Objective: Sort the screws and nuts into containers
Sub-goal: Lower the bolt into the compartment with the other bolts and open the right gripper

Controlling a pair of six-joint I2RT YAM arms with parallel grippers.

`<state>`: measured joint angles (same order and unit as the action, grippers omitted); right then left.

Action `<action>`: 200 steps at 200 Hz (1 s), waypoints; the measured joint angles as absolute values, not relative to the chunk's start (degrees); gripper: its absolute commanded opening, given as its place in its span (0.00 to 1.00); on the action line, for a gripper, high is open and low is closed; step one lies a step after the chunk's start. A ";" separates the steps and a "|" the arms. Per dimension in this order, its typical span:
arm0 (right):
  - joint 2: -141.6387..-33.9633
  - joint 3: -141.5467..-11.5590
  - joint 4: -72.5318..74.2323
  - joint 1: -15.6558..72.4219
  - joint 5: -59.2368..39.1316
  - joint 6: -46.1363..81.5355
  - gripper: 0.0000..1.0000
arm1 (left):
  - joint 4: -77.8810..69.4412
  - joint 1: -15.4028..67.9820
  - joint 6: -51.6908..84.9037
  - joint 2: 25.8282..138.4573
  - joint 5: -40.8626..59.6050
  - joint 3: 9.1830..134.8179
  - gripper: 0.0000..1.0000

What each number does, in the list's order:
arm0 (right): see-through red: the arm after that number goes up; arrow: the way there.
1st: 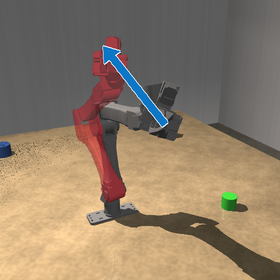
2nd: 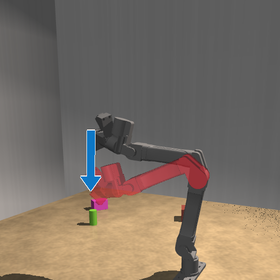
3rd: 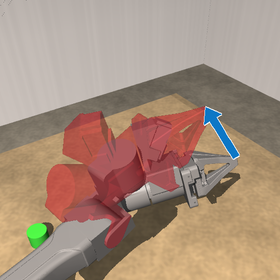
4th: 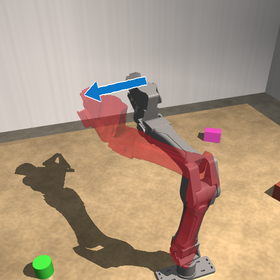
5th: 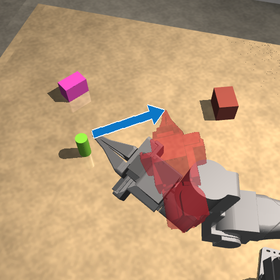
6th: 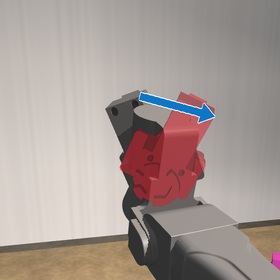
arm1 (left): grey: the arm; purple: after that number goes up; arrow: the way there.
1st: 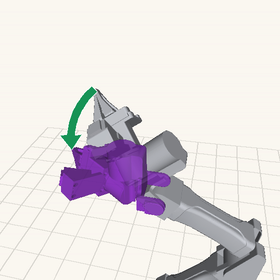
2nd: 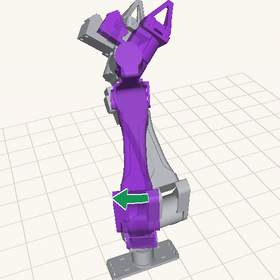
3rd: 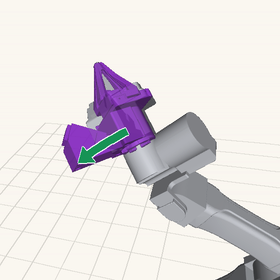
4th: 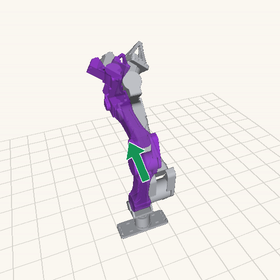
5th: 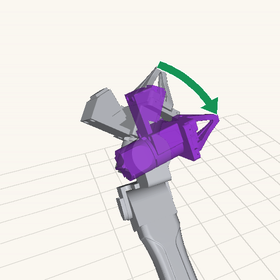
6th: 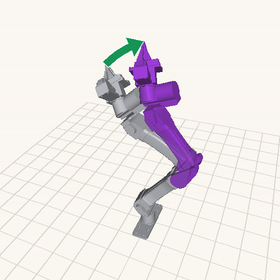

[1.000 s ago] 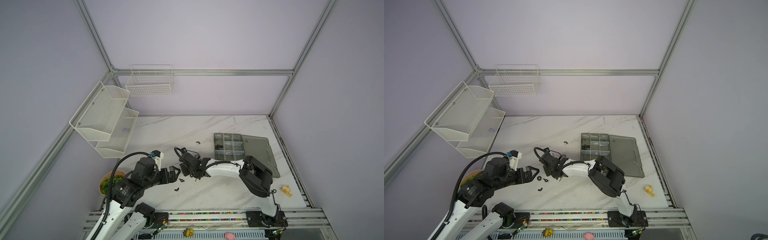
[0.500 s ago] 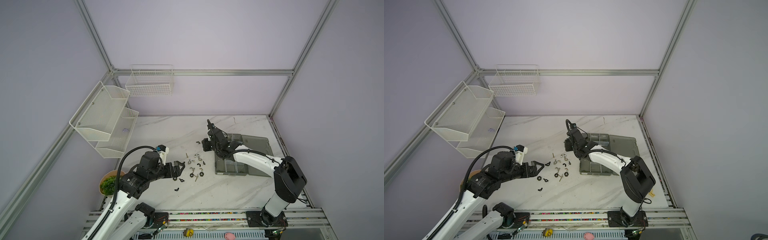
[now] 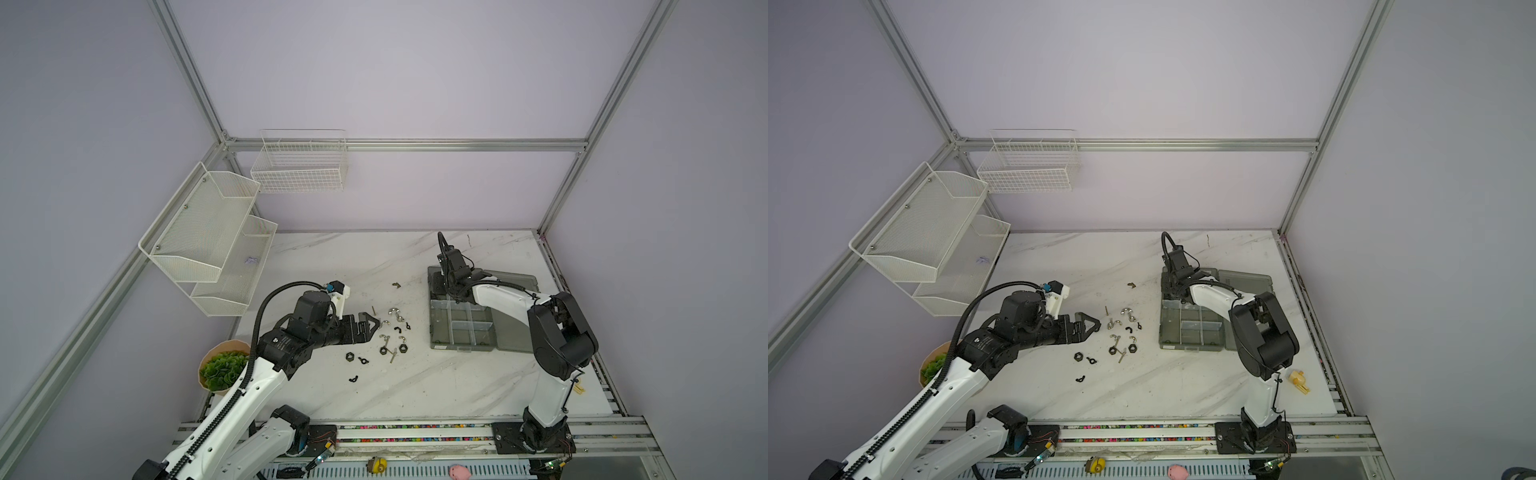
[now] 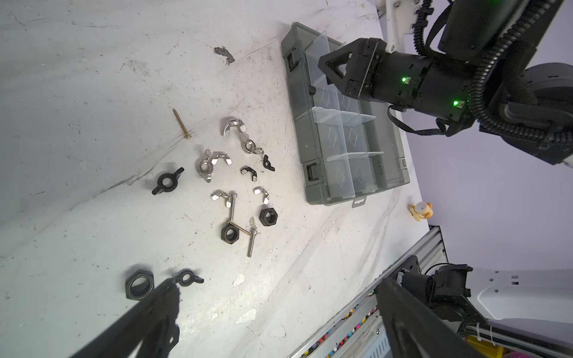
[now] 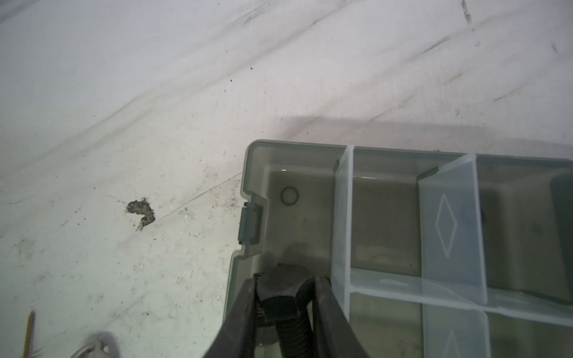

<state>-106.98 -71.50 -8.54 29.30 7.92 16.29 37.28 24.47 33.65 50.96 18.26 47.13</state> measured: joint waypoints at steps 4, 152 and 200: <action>-107.33 -71.57 -8.47 29.30 7.88 16.21 0.23 | 37.26 24.47 33.65 50.92 18.26 47.13 1.00; -108.66 -71.79 -8.45 29.30 8.14 15.05 0.34 | 40.38 24.47 33.58 48.73 17.30 47.13 0.99; -107.50 -71.79 -8.23 29.28 8.16 14.41 0.40 | 40.64 24.47 33.56 48.45 17.30 47.11 1.00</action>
<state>-107.50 -71.79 -8.23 29.28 8.16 14.41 40.64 24.47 33.56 48.45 17.30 47.11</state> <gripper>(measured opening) 0.397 0.996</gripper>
